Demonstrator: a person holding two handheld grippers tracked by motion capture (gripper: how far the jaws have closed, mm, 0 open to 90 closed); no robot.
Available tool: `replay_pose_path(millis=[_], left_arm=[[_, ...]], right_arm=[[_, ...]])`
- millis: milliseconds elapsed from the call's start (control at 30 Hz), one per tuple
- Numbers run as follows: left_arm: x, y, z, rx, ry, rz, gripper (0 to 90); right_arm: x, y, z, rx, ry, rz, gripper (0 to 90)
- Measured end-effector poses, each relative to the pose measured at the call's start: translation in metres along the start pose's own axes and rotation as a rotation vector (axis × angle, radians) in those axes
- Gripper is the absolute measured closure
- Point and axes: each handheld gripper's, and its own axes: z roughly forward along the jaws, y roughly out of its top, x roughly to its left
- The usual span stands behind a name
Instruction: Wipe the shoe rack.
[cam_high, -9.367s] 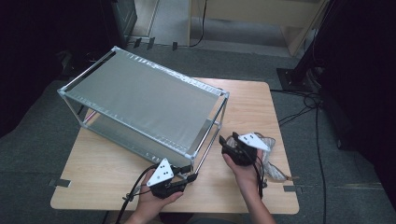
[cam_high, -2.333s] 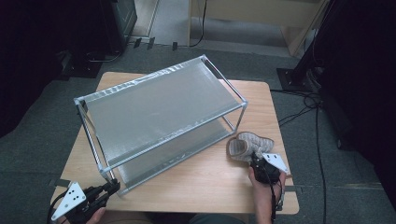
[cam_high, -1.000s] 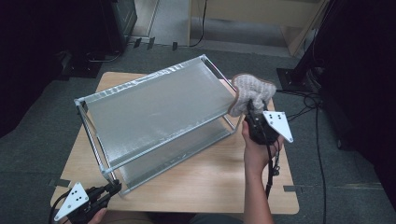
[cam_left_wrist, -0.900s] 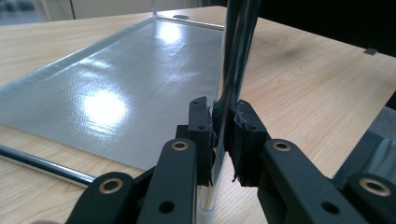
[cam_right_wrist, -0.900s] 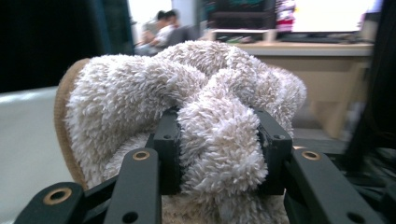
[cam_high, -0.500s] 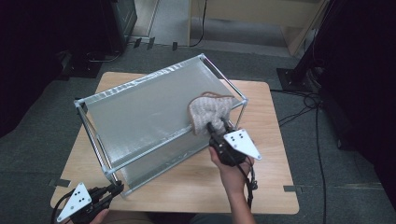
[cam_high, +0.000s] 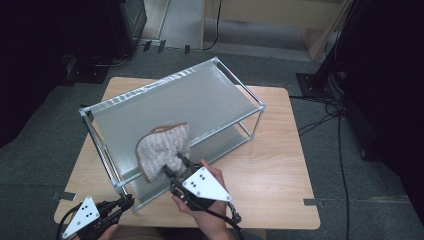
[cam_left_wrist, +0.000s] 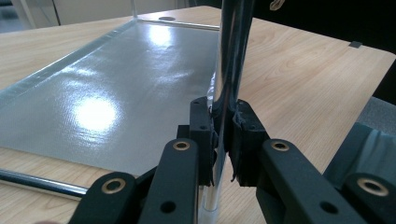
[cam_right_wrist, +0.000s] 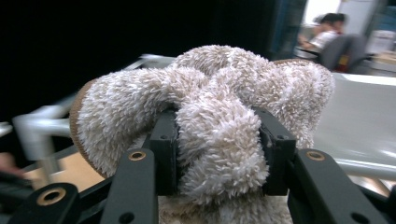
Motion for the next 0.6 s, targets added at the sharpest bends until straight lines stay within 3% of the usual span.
replay_pose_path(millis=[133,233,367,600], left_arm=[[0.000,0.000,0.000,-0.001,-0.002,-0.001,81.4],[0.000,0.000,0.000,-0.001,-0.002,-0.001,81.4],[0.000,0.000,0.000,-0.003,-0.003,-0.001,81.4],[0.000,0.000,0.000,-0.001,-0.004,0.001,81.5]], right_arm=[[0.019,-0.001,0.004,0.004,0.052,-0.038,57.8],[0.016,-0.003,0.006,-0.003,0.032,-0.033,57.8],[-0.001,-0.004,0.005,0.002,-0.014,-0.007,58.1],[-0.054,-0.008,-0.004,0.004,-0.157,0.052,58.2]])
